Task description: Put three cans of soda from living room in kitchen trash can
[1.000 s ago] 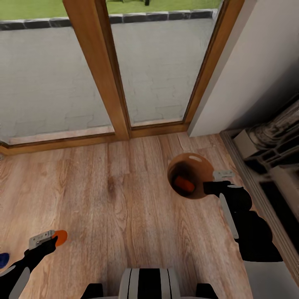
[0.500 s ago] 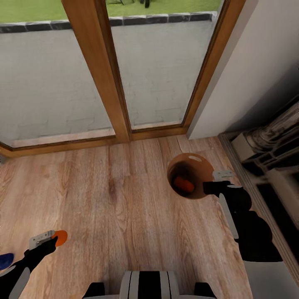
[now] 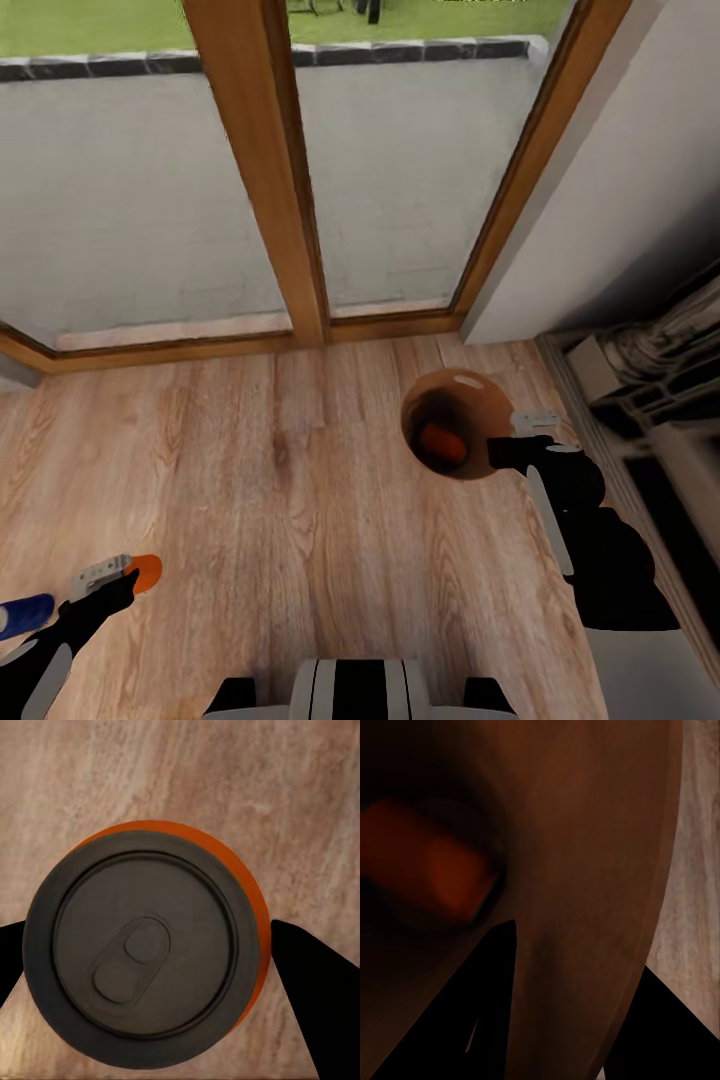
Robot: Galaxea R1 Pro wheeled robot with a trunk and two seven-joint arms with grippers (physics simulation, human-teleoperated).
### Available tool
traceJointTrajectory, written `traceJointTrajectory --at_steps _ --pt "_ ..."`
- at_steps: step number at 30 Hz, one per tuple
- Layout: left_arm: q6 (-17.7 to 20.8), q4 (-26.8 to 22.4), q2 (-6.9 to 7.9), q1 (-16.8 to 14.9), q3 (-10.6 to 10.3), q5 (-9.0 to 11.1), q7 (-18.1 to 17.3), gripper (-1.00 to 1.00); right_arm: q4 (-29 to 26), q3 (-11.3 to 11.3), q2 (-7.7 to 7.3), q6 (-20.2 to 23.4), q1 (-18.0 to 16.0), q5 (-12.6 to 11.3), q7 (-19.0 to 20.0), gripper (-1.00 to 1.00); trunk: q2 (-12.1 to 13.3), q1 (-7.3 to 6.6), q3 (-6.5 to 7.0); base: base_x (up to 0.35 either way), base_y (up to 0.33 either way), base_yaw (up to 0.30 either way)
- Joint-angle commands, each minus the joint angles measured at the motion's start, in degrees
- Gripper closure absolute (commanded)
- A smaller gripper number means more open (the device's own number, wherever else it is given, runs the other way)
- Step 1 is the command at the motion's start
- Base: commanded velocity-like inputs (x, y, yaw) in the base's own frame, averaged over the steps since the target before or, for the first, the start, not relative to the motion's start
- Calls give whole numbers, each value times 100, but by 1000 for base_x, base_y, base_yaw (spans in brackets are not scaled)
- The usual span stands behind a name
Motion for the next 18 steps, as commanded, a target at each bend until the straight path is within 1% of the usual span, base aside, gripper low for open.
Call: traceJointTrajectory --at_steps 1,6,10,13,18 --pt "-1 0 0 1 0 -1 -1 100 -3 2 3 -1 -1 -13 -2 100 42 -23 19 0 0 266" --pt "1 0 0 2 0 -1 -7 100 -2 23 7 -1 -1 -13 -2 100 242 -133 109 0 0 281" --pt "-2 -6 0 1 0 0 -10 100 -3 135 7 -1 -1 -13 -2 100 403 -221 180 0 0 270" --pt "-5 -27 0 2 0 5 -15 100 -1 180 7 -1 -1 -13 -2 100 523 -287 234 0 0 92" --pt "-6 -34 0 2 0 7 -17 100 -2 193 7 -1 -1 -13 -2 100 723 -396 331 0 0 21"
